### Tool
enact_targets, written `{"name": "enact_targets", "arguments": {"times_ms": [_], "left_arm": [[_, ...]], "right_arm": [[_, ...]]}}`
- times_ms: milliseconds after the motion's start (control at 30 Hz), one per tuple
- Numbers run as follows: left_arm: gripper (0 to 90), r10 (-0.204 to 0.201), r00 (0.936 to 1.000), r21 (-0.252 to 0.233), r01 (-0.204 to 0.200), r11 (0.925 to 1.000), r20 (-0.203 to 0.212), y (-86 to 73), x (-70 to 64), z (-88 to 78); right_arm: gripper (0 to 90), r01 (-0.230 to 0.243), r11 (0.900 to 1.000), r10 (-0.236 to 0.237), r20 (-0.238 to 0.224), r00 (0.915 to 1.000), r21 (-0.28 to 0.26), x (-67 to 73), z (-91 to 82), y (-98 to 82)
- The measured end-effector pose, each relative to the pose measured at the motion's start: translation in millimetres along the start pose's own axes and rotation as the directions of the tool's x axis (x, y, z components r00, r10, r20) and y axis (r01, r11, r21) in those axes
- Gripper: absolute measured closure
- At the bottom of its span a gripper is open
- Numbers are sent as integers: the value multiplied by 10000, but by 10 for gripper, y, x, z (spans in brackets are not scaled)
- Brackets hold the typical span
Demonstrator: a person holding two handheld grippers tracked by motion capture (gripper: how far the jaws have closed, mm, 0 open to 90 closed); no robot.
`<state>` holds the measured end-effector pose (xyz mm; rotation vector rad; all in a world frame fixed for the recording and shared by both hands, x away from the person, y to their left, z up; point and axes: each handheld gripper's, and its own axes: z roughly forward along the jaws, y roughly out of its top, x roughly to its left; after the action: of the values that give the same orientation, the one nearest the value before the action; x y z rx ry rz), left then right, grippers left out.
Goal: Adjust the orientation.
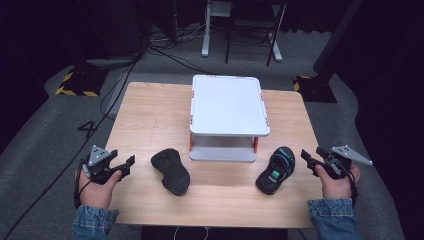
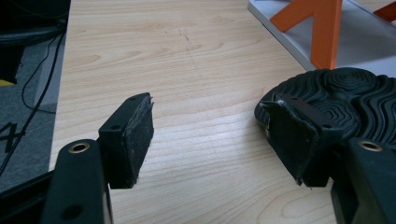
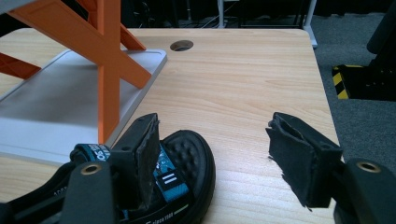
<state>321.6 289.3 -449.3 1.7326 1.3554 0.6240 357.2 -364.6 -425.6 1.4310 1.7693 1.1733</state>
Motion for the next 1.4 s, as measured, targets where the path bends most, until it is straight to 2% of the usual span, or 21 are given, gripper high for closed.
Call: {"name": "enact_targets", "arguments": {"times_ms": [433,567,667,800,933,1033,1167,1200,1233,1267,1367,1400], "left_arm": [[320,-50,10000,-74,50,10000,4,-25,10,-70],[320,-115,9999,-102,114,9999,-33,-28,14,-103],[320,-34,10000,-165,34,9999,-18,-14,1,-116],[320,41,10000,-110,-40,9999,54,-9,-14,-110],[320,44,10000,-113,-44,9999,64,-5,-31,-103],[320,91,9999,-146,-89,9999,111,3,-38,-107],[320,104,9999,-185,-103,9998,84,6,-47,-131],[320,102,9999,-177,-101,9998,70,4,-47,-140],[320,111,9999,-213,-109,9997,64,-1,-45,-145],[320,86,10000,-186,-85,9998,36,-11,-42,-160],[321,-32,9999,-180,30,9998,-117,-65,5,-215],[321,-32,9999,-180,30,9998,-117,-65,5,-215]], "right_arm": [[338,2,9999,-1,-72,10000,119,-9,67,8],[338,57,9998,-54,-145,9999,214,28,85,14],[338,257,9993,-251,-215,9995,258,76,102,20],[338,272,9992,-265,-244,9993,279,85,107,16],[338,506,9984,-493,-481,9976,262,167,95,34],[338,772,9968,-754,-780,9941,205,279,92,58],[344,840,9963,-819,-1043,9912,159,377,91,72],[361,949,9953,-917,-1371,9863,169,458,91,91],[361,949,9953,-917,-1371,9863,169,458,91,91],[371,1139,9934,-1097,-1734,9787,146,571,92,111],[372,1520,9884,-1468,-2211,9642,67,751,110,142],[372,1520,9884,-1468,-2211,9642,67,751,110,142]]}}
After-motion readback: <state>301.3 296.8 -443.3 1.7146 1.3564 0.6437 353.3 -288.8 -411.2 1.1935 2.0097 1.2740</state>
